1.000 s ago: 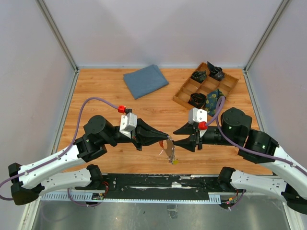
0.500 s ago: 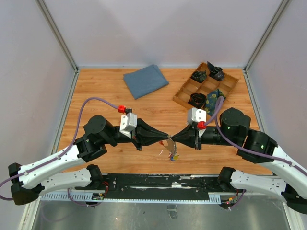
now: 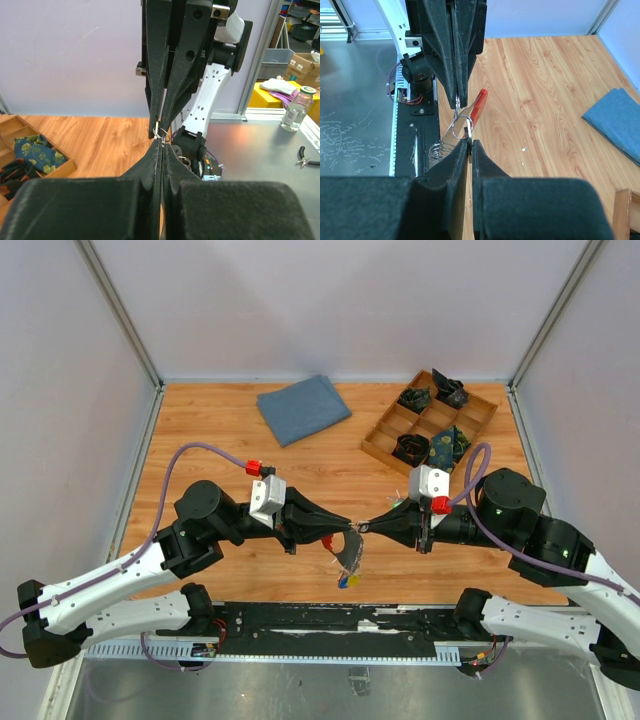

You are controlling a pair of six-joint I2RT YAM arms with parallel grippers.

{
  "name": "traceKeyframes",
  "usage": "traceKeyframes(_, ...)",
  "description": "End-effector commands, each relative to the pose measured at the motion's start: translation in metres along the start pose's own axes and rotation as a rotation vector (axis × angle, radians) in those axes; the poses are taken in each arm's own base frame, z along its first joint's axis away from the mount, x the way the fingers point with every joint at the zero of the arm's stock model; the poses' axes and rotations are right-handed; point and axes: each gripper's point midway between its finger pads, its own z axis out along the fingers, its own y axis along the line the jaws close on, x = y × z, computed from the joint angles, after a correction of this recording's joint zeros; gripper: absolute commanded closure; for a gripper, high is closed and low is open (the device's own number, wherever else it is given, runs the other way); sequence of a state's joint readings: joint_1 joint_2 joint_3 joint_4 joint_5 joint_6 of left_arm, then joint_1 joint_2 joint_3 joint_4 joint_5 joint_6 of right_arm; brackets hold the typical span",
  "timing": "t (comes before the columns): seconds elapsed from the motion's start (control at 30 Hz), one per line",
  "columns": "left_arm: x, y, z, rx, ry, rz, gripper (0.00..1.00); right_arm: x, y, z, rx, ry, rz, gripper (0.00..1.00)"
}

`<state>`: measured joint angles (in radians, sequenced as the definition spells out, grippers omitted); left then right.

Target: Put the keys on the keyring

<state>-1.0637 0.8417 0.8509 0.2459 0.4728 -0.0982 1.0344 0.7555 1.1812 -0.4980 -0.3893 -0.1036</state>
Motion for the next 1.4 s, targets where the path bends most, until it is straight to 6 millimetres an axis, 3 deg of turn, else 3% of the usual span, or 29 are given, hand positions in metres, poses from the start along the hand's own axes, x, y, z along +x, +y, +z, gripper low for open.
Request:
traceKeyframes(0.0, -0.024, -0.004, 0.002, 0.011, -0.068, 0.033, 1.00, -0.019, 0.003, -0.005, -0.009, -0.050, -0.036, 0.93)
traceKeyframes(0.17, -0.024, -0.002, 0.002, 0.001, -0.066, 0.029, 1.00, -0.015, 0.002, -0.001, -0.014, -0.024, -0.031, 0.90)
traceKeyframes(0.3, -0.022, 0.005, 0.002, -0.039, -0.055, 0.021, 0.99, -0.005, -0.003, 0.002, 0.006, 0.016, -0.036, 0.77)
traceKeyframes(0.53, -0.010, 0.031, -0.006, -0.198, 0.000, 0.012, 1.00, 0.000, -0.043, -0.017, 0.268, 0.029, -0.029, 0.61)
traceKeyframes(0.73, 0.014, 0.059, -0.018, -0.365, 0.097, -0.010, 0.99, 0.034, -0.086, -0.039, 0.552, 0.177, 0.010, 0.51)
traceKeyframes(1.07, 0.064, 0.110, -0.050, -0.627, 0.267, -0.122, 0.99, 0.095, -0.116, -0.059, 0.827, 0.485, 0.093, 0.36)
traceKeyframes(1.2, 0.079, 0.111, -0.060, -0.655, 0.333, -0.156, 1.00, 0.115, -0.120, -0.063, 0.860, 0.587, 0.135, 0.36)
traceKeyframes(1.37, 0.099, 0.101, -0.070, -0.634, 0.437, -0.188, 0.99, 0.131, -0.120, -0.060, 0.821, 0.592, 0.240, 0.36)
